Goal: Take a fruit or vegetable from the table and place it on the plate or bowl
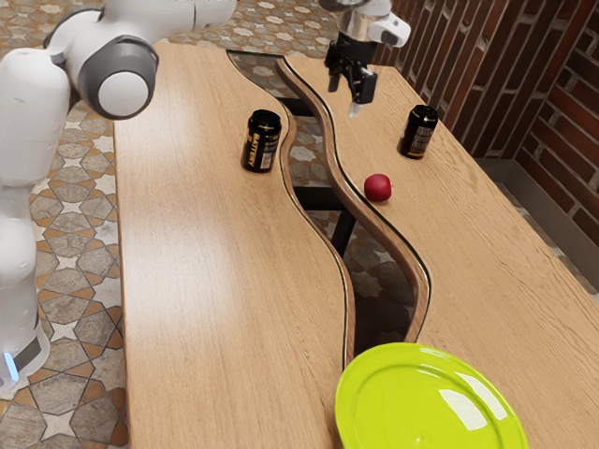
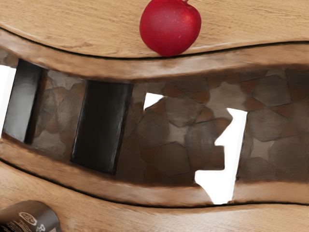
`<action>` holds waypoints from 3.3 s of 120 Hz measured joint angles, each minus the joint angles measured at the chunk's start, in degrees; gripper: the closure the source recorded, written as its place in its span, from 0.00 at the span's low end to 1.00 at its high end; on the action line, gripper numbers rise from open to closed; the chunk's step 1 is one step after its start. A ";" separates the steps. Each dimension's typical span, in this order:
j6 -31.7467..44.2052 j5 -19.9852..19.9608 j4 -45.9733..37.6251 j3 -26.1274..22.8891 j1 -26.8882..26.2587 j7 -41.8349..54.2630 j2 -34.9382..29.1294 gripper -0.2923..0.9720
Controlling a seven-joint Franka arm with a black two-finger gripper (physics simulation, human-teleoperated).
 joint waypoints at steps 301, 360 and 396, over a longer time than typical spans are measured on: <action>18.79 -1.92 13.81 -3.52 -3.00 13.24 20.32 0.54; 15.06 -1.84 -19.99 -19.32 -20.49 12.73 -13.62 0.53; 22.12 4.03 -17.62 -34.75 -23.79 11.95 -5.94 0.53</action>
